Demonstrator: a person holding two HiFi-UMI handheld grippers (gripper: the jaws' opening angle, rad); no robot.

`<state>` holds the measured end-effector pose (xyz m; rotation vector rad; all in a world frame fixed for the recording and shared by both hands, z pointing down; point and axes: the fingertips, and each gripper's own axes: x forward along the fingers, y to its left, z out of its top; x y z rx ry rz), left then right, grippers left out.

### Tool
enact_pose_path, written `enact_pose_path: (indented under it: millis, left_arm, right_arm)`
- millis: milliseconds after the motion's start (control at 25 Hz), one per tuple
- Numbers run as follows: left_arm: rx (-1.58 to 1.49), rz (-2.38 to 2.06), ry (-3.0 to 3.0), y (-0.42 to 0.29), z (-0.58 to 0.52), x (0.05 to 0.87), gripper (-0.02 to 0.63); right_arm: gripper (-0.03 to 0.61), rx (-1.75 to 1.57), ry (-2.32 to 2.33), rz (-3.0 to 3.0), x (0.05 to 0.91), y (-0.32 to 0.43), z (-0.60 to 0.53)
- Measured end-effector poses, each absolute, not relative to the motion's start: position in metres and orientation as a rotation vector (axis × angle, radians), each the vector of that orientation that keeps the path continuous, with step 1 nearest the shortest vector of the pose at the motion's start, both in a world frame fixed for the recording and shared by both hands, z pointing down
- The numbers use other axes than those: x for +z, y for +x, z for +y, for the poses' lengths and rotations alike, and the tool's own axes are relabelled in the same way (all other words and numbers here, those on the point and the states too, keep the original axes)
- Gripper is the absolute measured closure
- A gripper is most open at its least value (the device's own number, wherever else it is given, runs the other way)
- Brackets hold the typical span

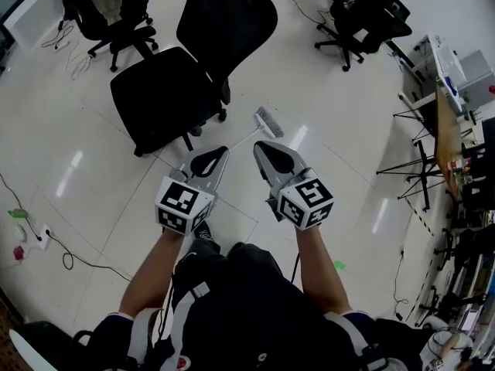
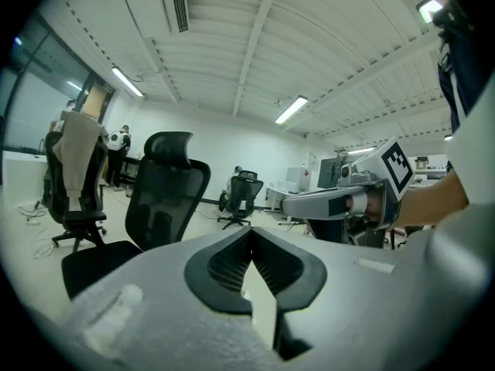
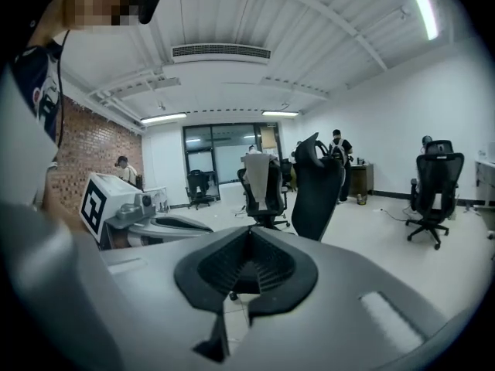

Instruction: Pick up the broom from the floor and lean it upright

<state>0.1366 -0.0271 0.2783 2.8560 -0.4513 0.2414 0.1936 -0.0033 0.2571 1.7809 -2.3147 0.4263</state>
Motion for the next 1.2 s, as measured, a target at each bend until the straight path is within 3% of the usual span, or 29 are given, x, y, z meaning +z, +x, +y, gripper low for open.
enact_pose_path:
  millis: [600,840,1200]
  left_arm:
    - [0.330,-1.223,2.451,0.034,-0.121,0.370,0.614]
    - [0.446,-1.458,2.201,-0.010,-0.089,0.455,0.614]
    - [0.544,-1.583,1.999,-0.082,-0.047,0.604,0.614]
  right_arm:
    - [0.555,0.431,0.849,-2.579,0.352,0.098,-0.118]
    - [0.550,0.447,0.420,-2.550,0.443,0.058,-0.087]
    - [0.509,0.423,0.164,-2.441,0.619,0.010,-0.064]
